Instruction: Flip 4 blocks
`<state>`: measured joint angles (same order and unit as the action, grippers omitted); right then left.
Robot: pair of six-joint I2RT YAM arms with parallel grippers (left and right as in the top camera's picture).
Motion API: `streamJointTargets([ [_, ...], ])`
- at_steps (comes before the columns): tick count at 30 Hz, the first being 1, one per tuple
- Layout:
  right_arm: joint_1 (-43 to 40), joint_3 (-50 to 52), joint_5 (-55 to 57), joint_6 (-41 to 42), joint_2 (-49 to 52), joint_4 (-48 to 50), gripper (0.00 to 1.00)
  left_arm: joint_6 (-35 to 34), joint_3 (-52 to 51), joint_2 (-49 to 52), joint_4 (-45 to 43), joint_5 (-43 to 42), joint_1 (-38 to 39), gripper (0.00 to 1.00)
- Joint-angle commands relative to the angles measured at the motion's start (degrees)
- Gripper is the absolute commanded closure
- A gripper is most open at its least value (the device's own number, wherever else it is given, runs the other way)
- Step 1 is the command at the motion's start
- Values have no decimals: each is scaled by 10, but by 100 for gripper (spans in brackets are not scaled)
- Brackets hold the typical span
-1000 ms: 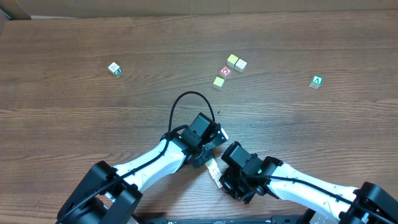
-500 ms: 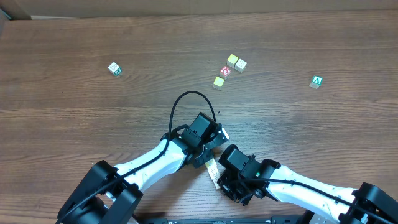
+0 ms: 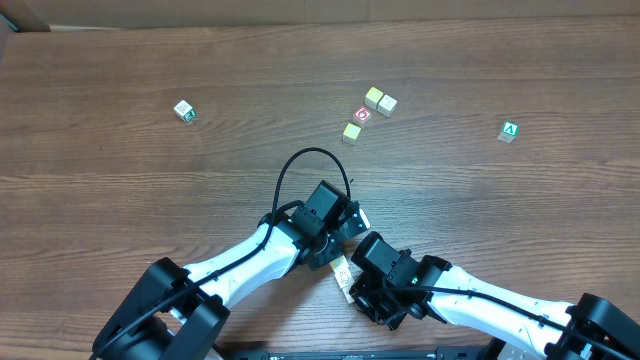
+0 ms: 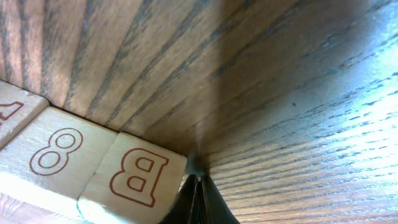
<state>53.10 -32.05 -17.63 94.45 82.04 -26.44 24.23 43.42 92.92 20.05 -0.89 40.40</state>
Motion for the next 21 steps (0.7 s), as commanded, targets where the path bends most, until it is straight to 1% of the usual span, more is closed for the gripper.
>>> streamJointTargets([
  [1,-1,-10,33,2,0,26,96,21,-16,15,6,-57,11,96],
  [21,3,-10,41,16,0,35,96,41,-16,15,0,-58,11,96],
])
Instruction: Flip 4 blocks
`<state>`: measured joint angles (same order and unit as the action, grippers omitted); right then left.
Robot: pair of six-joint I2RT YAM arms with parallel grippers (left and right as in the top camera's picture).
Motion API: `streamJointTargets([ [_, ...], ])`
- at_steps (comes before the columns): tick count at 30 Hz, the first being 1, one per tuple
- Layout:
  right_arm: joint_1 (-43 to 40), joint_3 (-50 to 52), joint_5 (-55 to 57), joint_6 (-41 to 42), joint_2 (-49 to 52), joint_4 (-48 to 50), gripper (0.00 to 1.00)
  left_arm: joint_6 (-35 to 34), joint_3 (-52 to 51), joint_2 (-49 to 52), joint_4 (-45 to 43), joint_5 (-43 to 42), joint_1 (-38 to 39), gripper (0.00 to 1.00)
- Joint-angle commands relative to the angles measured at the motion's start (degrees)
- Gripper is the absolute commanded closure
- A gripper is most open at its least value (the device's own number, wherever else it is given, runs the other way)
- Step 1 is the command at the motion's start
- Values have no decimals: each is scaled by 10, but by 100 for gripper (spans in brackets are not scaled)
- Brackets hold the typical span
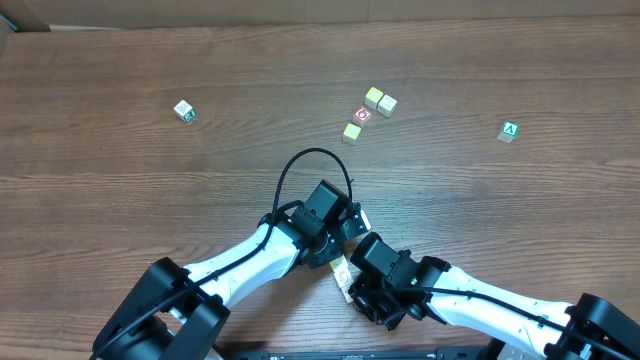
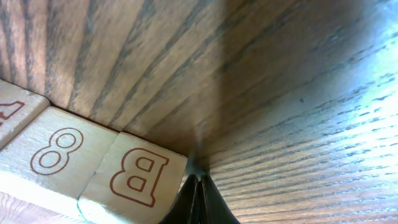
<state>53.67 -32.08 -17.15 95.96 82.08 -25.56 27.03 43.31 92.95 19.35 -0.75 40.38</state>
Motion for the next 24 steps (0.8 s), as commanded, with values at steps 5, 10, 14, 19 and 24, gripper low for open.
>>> streamJointTargets([
  [5,3,-10,38,3,-1,30,96,17,-15,15,3,-59,12,96],
  [10,7,-10,42,4,-1,33,96,18,-15,15,0,-59,12,96],
  [14,7,-10,43,14,-1,33,96,27,-15,15,-2,-59,12,96],
  [19,7,-10,43,14,-1,32,96,38,-15,15,-2,-59,12,96],
  [24,7,-10,43,14,-1,32,96,43,-15,15,-10,-59,12,96],
])
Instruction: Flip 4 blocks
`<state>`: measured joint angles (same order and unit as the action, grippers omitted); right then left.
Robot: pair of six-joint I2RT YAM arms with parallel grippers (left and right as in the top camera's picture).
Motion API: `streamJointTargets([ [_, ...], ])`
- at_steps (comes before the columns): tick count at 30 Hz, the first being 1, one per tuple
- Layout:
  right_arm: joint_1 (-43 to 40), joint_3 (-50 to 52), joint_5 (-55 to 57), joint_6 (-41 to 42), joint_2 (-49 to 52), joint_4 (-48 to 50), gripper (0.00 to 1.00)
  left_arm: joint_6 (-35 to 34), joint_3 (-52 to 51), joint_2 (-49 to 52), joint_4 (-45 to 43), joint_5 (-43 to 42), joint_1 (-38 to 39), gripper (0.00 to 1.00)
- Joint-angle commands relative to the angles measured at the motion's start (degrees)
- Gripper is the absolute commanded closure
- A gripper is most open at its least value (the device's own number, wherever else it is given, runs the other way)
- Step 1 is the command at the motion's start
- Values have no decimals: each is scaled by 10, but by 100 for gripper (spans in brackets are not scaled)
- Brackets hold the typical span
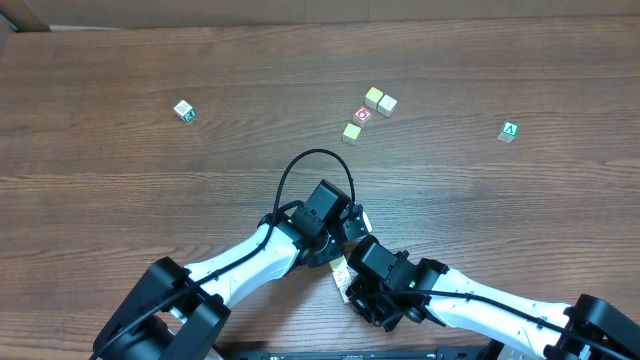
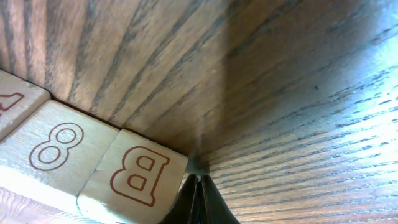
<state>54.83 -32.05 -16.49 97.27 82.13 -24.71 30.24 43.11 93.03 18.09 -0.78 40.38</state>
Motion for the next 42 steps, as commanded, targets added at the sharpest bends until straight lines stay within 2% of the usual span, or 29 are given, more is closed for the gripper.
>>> streamJointTargets([
  [1,-4,-10,36,1,-1,24,96,11,-13,14,0,-58,12,96],
  [16,-3,-10,32,3,35,37,96,11,-13,14,-8,-58,12,96],
  [42,2,-10,34,5,36,45,96,31,-13,14,-9,-47,12,96],
])
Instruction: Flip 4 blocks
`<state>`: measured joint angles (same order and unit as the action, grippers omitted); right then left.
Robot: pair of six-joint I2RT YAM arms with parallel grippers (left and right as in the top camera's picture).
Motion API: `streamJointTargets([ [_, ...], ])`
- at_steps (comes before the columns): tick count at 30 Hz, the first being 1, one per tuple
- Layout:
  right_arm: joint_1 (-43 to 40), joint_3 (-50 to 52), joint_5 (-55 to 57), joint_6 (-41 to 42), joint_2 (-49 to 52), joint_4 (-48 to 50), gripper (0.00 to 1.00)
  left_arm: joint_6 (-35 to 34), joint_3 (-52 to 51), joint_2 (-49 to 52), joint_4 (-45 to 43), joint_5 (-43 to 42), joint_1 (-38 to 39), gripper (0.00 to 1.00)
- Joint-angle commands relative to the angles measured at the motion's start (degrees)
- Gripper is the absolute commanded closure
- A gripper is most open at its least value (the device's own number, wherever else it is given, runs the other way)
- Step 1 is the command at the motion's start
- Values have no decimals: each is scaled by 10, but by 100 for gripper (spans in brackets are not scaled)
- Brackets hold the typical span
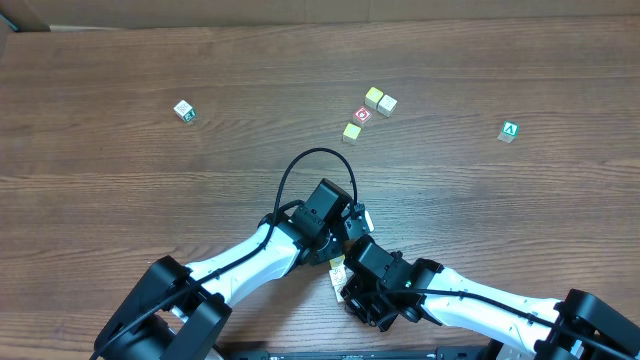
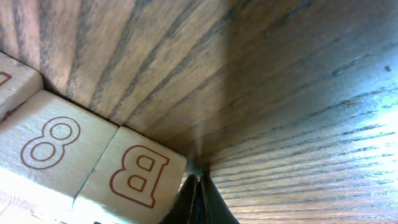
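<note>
A row of pale wooden blocks lies at the near middle of the table: one marked B (image 2: 138, 179), one marked 8 (image 2: 53, 144), and a third (image 2: 13, 79) at the frame's left edge. My right gripper (image 2: 198, 182) is shut with nothing in it, its tips on the table at the B block's corner. From overhead the row (image 1: 338, 270) shows as a pale patch between both wrists. My left gripper (image 1: 350, 224) sits just behind it, fingers hidden. More blocks lie far off: a cluster (image 1: 366, 112), a green-marked one (image 1: 510, 130) and one at the left (image 1: 183, 110).
Both arms crowd together near the table's front edge (image 1: 300, 350). A black cable loop (image 1: 305, 165) arches from the left wrist. Bare wood table (image 1: 120, 220) spreads to the left and right.
My right wrist has shifted slightly left, toward the left gripper. In its view the block row sits a little farther left, and the third block is partly cut off. The jaws stay shut.
At every earlier moment my right gripper was shut with its tips at the corner of the B block, the left gripper close behind. Only small shifts show: the right arm has crept leftward, and the B and 8 faces still point up.
</note>
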<state>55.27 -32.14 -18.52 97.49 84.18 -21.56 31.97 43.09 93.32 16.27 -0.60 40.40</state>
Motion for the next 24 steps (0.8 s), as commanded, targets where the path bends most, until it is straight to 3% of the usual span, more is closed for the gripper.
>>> streamJointTargets([
  [1,-2,-9,54,3,16,14,96,17,-13,11,9,-48,11,96],
  [24,-2,-9,54,3,16,14,96,28,-13,11,-18,-47,11,96],
])
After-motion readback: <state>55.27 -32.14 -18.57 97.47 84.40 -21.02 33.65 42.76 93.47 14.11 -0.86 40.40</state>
